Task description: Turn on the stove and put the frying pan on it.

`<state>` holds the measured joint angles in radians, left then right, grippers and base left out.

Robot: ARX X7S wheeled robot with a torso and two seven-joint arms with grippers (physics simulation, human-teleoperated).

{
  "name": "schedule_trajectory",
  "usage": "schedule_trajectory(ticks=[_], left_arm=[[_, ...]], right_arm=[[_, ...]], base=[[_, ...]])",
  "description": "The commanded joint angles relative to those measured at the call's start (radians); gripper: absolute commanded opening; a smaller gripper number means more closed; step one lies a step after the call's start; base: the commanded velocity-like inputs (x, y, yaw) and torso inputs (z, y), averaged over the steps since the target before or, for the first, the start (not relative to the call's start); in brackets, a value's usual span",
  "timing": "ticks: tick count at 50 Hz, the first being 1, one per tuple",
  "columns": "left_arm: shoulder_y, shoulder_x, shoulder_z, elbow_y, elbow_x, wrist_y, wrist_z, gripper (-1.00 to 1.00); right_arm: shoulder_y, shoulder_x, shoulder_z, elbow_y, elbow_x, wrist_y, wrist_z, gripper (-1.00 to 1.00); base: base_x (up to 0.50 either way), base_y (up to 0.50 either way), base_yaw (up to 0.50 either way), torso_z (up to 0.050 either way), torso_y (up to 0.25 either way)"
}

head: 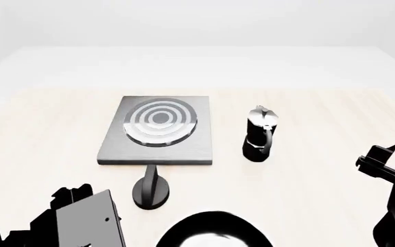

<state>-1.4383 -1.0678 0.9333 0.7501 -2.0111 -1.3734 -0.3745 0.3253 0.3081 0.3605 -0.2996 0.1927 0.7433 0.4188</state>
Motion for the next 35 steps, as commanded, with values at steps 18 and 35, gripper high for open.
schedule_trajectory(ticks=[18,35], left_arm=[[0.091,-0.005,0.038,0.023,0.022,0.022,0.051,1.00],[0.126,-0.031,0.086,0.020,0.008,0.025,0.028,1.00]], right_arm=[[0.001,0.007,-0.005,-0.009,0.008,0.014,0.005,1.00],[-0.001,0.008,-0.010,0.001,0.007,0.007,0.011,1.00]], base=[[0.00,0.00,0.00,0.000,0.000],[0.00,0.00,0.00,0.000,0.000]])
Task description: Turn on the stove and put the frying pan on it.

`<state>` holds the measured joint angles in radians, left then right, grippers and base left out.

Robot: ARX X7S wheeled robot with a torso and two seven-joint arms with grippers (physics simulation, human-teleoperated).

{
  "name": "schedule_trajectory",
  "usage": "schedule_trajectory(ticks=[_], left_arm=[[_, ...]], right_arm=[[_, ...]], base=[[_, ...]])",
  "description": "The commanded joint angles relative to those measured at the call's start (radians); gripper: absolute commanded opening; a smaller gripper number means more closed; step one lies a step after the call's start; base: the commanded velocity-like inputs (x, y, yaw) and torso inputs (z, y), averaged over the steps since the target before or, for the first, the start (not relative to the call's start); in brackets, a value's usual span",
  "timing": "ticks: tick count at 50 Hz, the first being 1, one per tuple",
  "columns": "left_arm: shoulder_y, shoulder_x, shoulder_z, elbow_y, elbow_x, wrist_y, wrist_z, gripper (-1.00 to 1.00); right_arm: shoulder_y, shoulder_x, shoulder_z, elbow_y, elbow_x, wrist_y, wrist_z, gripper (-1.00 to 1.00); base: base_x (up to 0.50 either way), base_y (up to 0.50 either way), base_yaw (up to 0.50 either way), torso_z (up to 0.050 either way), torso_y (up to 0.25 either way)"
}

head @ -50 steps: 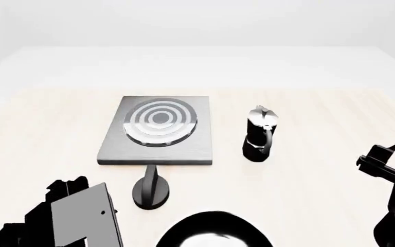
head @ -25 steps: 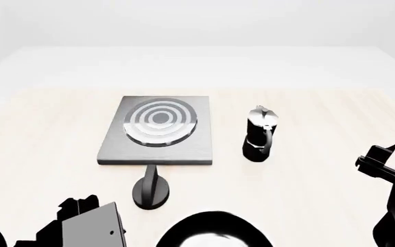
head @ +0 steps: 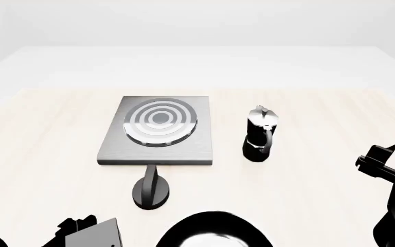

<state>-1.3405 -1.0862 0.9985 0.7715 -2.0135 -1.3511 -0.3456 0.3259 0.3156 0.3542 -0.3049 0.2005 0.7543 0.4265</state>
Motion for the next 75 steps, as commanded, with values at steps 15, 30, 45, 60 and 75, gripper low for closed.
schedule_trajectory(ticks=[15,30,45,60,75], left_arm=[[0.010,-0.052,0.072,-0.037,-0.030,-0.006,-0.092,1.00],[0.012,-0.052,0.099,-0.049,-0.019,-0.026,-0.100,1.00],[0.046,-0.061,0.099,-0.063,0.064,-0.029,-0.059,1.00],[0.050,-0.071,0.109,-0.084,0.109,-0.032,-0.054,1.00],[0.143,-0.014,0.115,-0.121,0.338,-0.001,0.125,1.00]], right_arm=[[-0.006,0.000,-0.005,0.004,0.003,-0.006,0.007,1.00],[-0.003,0.003,-0.008,0.013,0.005,-0.011,0.008,1.00],[-0.003,0.003,-0.015,0.019,0.006,-0.015,0.011,1.00],[-0.004,0.003,-0.019,0.028,0.009,-0.022,0.012,1.00],[-0.005,0.001,-0.029,0.034,0.009,-0.027,0.015,1.00]], base=[[0.00,0.00,0.00,0.000,0.000],[0.00,0.00,0.00,0.000,0.000],[0.00,0.00,0.00,0.000,0.000],[0.00,0.00,0.00,0.000,0.000],[0.00,0.00,0.00,0.000,0.000]])
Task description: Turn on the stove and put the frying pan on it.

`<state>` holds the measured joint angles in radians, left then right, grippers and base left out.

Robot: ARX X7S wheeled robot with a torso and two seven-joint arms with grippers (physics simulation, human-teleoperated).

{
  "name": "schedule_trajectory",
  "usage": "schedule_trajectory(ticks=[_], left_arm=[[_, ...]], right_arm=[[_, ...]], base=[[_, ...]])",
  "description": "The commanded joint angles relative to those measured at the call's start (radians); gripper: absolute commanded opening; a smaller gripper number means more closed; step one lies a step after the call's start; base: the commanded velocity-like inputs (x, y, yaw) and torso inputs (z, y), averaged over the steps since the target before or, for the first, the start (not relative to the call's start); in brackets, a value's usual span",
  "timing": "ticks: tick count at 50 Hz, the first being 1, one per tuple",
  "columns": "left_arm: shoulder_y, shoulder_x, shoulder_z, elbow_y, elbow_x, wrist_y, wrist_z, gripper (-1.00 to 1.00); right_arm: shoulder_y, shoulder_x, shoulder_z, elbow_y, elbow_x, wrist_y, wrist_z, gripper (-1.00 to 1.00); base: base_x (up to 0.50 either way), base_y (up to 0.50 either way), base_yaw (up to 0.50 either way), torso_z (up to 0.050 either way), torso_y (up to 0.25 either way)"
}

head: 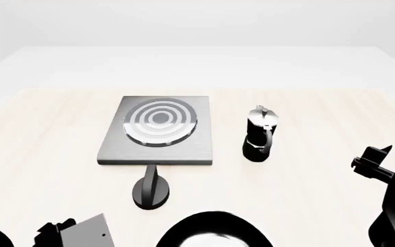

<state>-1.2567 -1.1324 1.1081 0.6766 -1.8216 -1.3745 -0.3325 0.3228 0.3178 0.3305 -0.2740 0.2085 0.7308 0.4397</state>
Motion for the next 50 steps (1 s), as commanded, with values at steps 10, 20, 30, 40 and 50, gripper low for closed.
schedule_trajectory(ticks=[10,20,30,40,50], left_arm=[[0.092,0.050,0.029,-0.064,0.240,0.031,0.169,1.00],[0.150,0.064,0.063,-0.098,0.361,0.078,0.256,1.00],[0.211,0.087,0.107,-0.150,0.487,0.146,0.353,1.00],[0.245,0.108,0.140,-0.195,0.540,0.174,0.397,1.00],[0.254,0.113,0.162,-0.192,0.581,0.194,0.440,-1.00]], right_arm=[[-0.003,0.003,-0.003,-0.006,0.005,0.002,0.004,1.00],[-0.004,0.006,0.000,-0.022,0.010,0.012,0.006,1.00],[-0.004,0.006,-0.002,-0.025,0.013,0.011,0.008,1.00],[-0.009,0.005,-0.004,-0.025,0.016,0.005,0.007,1.00],[-0.008,0.005,-0.008,-0.028,0.017,0.006,0.011,1.00]], base=[[0.00,0.00,0.00,0.000,0.000],[0.00,0.00,0.00,0.000,0.000],[0.00,0.00,0.00,0.000,0.000],[0.00,0.00,0.00,0.000,0.000],[0.00,0.00,0.00,0.000,0.000]])
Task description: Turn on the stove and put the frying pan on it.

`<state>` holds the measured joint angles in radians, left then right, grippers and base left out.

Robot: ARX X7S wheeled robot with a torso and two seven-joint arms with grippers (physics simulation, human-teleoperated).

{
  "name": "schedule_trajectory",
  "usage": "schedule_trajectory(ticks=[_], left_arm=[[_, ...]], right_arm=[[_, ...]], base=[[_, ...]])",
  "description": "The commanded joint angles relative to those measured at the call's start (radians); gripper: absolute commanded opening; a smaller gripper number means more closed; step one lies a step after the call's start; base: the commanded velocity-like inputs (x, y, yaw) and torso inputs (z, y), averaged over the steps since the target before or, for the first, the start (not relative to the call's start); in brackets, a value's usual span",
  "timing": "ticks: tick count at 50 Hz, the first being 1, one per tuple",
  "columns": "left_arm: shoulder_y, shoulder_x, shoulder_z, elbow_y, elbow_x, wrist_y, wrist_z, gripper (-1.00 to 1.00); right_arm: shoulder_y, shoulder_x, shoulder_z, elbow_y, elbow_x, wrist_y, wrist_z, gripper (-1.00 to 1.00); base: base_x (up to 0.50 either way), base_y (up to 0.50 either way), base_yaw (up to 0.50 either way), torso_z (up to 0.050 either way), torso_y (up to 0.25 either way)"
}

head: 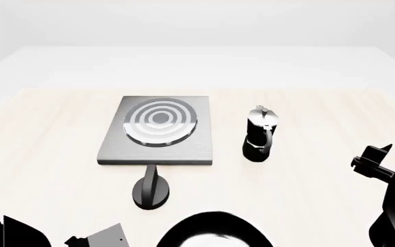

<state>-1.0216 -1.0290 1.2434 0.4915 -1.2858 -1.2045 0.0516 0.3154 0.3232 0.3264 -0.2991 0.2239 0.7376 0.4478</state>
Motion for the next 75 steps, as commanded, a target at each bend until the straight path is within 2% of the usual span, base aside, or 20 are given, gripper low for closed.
schedule_trajectory(ticks=[1,12,18,25,31,39,42,45,48,51,56,61,68,70,75], left_arm=[[0.020,0.010,0.025,-0.011,0.047,0.024,0.043,-1.00],[0.001,-0.001,0.022,0.009,0.050,0.015,0.040,-1.00],[-0.078,-0.050,-0.020,0.147,0.026,0.006,0.049,-1.00],[-0.289,-0.111,-0.141,0.301,-0.244,-0.094,-0.044,-1.00],[-0.422,-0.132,-0.180,0.343,-0.440,-0.140,-0.127,-1.00],[-0.471,-0.146,-0.213,0.300,-0.464,-0.113,-0.155,-1.00],[-0.502,-0.153,-0.234,0.237,-0.488,-0.080,-0.221,-1.00],[-0.531,-0.145,-0.221,0.137,-0.531,-0.072,-0.358,-1.00],[-0.548,-0.136,-0.239,0.061,-0.563,-0.015,-0.415,-1.00],[-0.575,-0.104,-0.238,-0.049,-0.632,0.042,-0.545,-1.00],[-0.616,-0.035,-0.255,-0.135,-0.651,0.090,-0.591,-1.00],[-0.703,0.058,-0.239,-0.299,-0.663,0.086,-0.679,-1.00],[-0.760,0.169,-0.262,-0.472,-0.571,0.147,-0.630,-1.00],[-0.804,0.234,-0.250,-0.559,-0.472,0.157,-0.563,-1.00],[-0.816,0.349,-0.216,-0.744,-0.361,0.202,-0.456,-1.00]], right_arm=[[-0.001,-0.002,-0.005,-0.002,0.002,-0.003,0.003,1.00],[0.006,0.002,-0.007,-0.010,0.007,0.008,0.005,1.00],[0.010,0.003,-0.004,-0.010,0.009,0.011,0.009,1.00],[0.010,0.004,-0.002,-0.007,0.008,0.008,0.013,1.00],[0.012,0.004,-0.006,-0.006,0.010,0.010,0.014,1.00],[0.010,0.005,-0.005,-0.006,0.012,0.008,0.015,1.00],[0.011,0.005,-0.007,0.002,0.010,0.004,0.015,1.00],[0.011,0.006,-0.009,0.000,0.011,0.006,0.016,1.00],[0.009,0.006,-0.008,0.001,0.012,0.003,0.016,1.00],[0.009,0.007,-0.007,0.000,0.013,0.005,0.016,1.00],[0.016,0.008,-0.010,-0.002,0.015,0.009,0.018,1.00],[0.016,0.009,-0.010,-0.003,0.017,0.010,0.018,1.00],[0.018,0.009,-0.012,0.000,0.018,0.006,0.018,1.00],[0.017,0.008,-0.015,0.008,0.017,0.000,0.017,1.00],[0.018,0.004,-0.021,0.022,0.017,-0.012,0.015,1.00]], base=[[0.00,0.00,0.00,0.000,0.000],[0.00,0.00,0.00,0.000,0.000],[0.00,0.00,0.00,0.000,0.000],[0.00,0.00,0.00,0.000,0.000],[0.00,0.00,0.00,0.000,0.000],[0.00,0.00,0.00,0.000,0.000],[0.00,0.00,0.00,0.000,0.000],[0.00,0.00,0.00,0.000,0.000],[0.00,0.00,0.00,0.000,0.000],[0.00,0.00,0.00,0.000,0.000],[0.00,0.00,0.00,0.000,0.002],[0.00,0.00,0.00,0.000,0.002],[0.00,0.00,0.00,0.000,0.001],[0.00,0.00,0.00,0.000,0.000],[0.00,0.00,0.00,0.000,0.002]])
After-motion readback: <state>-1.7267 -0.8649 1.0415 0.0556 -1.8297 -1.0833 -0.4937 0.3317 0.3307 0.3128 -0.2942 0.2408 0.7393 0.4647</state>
